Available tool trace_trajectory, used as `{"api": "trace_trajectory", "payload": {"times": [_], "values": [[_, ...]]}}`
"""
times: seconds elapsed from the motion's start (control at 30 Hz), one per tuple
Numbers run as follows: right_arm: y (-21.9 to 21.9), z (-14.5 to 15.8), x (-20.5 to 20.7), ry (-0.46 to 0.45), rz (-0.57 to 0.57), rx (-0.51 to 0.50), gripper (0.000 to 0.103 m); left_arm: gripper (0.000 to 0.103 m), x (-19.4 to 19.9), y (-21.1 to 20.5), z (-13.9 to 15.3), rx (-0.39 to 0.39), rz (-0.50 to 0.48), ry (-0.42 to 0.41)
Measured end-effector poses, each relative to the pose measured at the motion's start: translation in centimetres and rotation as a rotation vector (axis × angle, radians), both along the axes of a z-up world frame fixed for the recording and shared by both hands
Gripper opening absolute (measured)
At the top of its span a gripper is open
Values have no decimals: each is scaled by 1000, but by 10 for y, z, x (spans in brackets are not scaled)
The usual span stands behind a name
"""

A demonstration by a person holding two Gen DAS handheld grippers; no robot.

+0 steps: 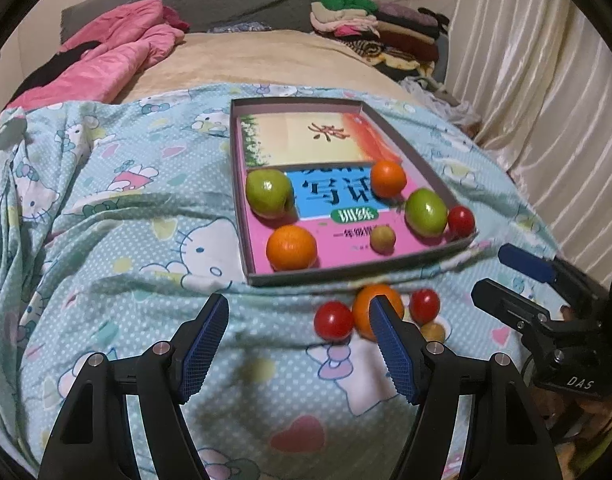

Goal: Organize fruits
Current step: 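Withdraw both open grippers from the tray toward the remaining fruits, then grasp a small brown fruit with the right gripper while the left grasps a red tomato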

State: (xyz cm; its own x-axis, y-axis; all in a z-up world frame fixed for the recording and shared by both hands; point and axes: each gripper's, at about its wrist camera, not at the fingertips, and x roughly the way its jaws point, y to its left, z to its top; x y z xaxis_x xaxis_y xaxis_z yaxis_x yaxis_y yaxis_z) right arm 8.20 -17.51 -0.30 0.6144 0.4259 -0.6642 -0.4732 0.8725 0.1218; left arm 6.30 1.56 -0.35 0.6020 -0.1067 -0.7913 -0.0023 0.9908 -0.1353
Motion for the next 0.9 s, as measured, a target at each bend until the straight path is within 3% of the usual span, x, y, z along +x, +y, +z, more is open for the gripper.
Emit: {"api": "trace_trajectory", "payload": {"times": [0.2,0.5,0.77,0.9], "values": [[6,-12,3,78,16,-12,75,74,-2,-3,-6,16,-12,28],[13,-22,1,125,31,-47,75,74,0,-10,-13,37,-29,59],[17,-34,2,193,55,-72,75,74,3,-10,-24,-12,-44,94],[22,-44,2,232,86,-95,62,74,6,-10,-29,-35,-51,106]]}}
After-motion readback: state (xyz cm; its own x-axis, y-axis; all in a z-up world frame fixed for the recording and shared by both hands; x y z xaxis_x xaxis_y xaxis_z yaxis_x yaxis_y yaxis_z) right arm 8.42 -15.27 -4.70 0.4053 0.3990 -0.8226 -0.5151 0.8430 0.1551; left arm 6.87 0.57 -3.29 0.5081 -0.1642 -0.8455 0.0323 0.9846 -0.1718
